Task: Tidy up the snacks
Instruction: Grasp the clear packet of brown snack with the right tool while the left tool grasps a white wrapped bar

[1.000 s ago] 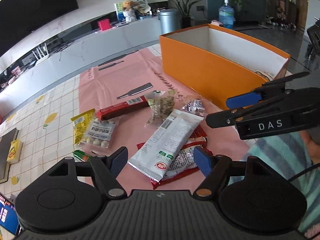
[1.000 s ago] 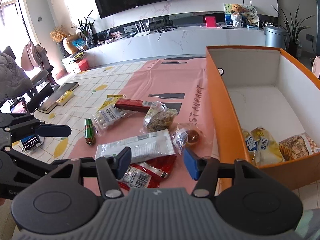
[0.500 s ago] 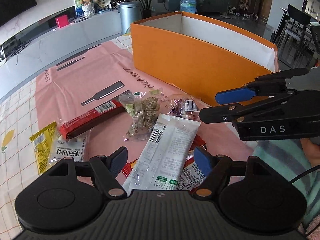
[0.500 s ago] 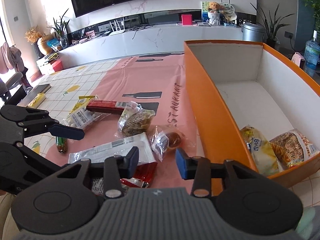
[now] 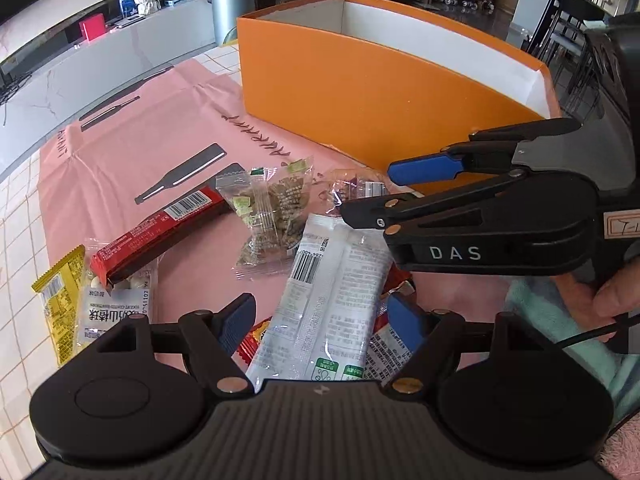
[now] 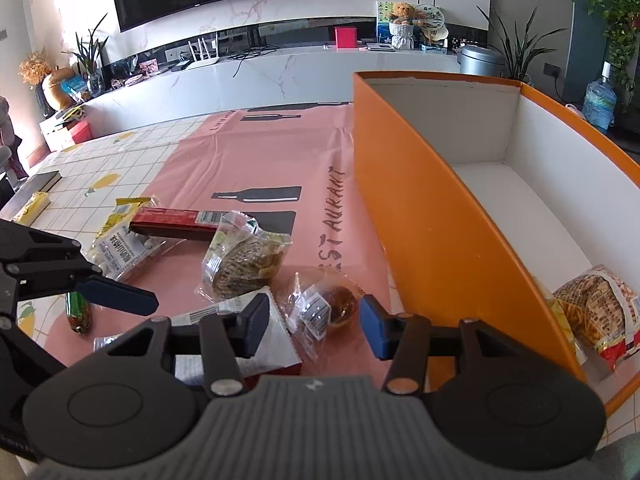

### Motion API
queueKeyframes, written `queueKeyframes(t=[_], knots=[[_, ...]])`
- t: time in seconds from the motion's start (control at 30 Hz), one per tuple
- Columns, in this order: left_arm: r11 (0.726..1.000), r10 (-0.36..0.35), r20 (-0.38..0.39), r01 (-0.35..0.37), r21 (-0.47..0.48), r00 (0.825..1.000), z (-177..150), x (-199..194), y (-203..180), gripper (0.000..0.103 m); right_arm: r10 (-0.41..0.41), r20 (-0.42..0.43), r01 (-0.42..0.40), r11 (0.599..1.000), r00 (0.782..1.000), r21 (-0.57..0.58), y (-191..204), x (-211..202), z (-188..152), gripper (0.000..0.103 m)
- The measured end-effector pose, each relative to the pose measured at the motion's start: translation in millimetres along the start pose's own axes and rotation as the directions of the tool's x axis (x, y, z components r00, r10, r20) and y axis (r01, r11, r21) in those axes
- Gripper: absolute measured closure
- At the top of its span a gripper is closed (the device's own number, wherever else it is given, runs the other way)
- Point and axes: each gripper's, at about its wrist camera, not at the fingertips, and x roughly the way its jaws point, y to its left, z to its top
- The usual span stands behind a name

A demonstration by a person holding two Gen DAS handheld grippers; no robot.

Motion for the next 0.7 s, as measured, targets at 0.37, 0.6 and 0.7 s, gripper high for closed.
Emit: queueKeyframes(t=[0.37, 0.6, 0.7], knots=[[0.994, 0.004, -0.012, -0.005, -0.112, 1.0, 0, 2, 3, 0.025, -0.002, -0.018, 0.002, 1.0, 1.0, 0.017, 1, 14, 0, 0.054], [0.989, 0.017, -0.04, -0.023, -0.144, 0.999, 5, 3, 0, 0.026, 0.008, -0.038, -0.006, 0.998, 0.999, 0.062, -1, 23, 1, 0.054], [0.987, 0.007, -0.04, -0.013, -0.162, 0.999, 4, 3, 1, 0.031, 0.013, -0.033, -0.011, 0.998, 0.999, 0.064, -1, 22, 0, 0.068]])
